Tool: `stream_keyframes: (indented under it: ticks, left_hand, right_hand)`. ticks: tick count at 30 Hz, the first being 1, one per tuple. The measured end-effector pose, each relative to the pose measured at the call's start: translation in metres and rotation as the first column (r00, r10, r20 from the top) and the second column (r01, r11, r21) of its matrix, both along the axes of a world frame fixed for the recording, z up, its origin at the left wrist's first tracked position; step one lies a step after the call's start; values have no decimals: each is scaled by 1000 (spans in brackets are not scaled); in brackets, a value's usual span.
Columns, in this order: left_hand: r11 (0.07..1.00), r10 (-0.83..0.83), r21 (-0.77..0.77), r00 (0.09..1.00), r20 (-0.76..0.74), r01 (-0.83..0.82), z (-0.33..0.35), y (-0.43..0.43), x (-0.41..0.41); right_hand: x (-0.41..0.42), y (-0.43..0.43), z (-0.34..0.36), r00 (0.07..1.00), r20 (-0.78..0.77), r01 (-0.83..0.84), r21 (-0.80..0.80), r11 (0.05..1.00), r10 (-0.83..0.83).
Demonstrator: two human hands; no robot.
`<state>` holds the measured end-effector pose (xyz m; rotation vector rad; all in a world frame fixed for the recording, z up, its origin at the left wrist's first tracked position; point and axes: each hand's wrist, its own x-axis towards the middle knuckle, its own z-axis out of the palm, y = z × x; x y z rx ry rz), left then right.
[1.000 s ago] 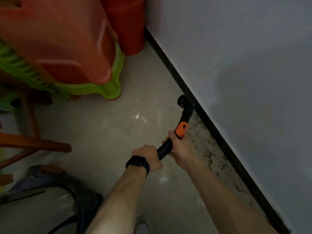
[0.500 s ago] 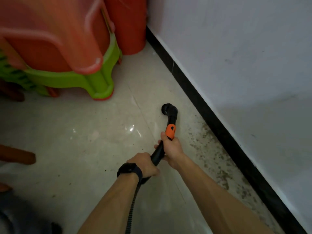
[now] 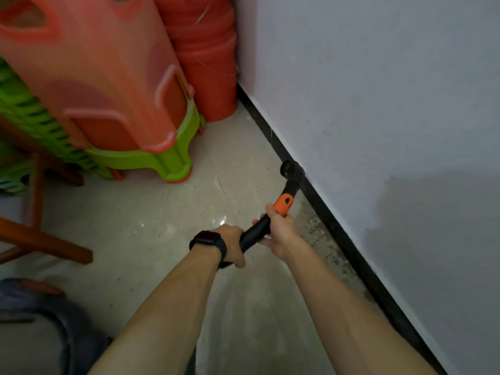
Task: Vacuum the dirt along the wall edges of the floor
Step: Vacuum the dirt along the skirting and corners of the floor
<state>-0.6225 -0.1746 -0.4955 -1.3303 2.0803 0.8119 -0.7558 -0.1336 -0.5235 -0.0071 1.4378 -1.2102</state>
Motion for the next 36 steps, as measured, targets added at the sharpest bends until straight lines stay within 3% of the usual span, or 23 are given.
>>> stream_keyframes:
  ticks: [7,15,21,26,31,36]
  left_hand:
    - [998,-56,2,998,30,56,-42,-41,6]
    - [992,30,123,997,-67,-21,-136,-122,28]
    - [998,11,55,993,-115,-4,-132,-187,46]
    - [994,106,54,982,-156,-98,-126,-241,31]
    - [985,169,70,957,-237,-156,-143,-294,1]
    - [967,226,-28,901,-371,-254,-169,-308,-12]
  right_hand:
    - [0,-27,-42,998,63,0,73,997,-5]
    - [20,-119,-109,996,-64,-44,150,988,54]
    - [35,-184,-105,995,-89,-34,188,982,51]
    - [22,-239,-92,993,-85,-70,116,991,80]
    - [-1,-296,-103,970,-216,-93,88,992,110]
    - [-12,-343,-124,905,-386,-146,112,983,178]
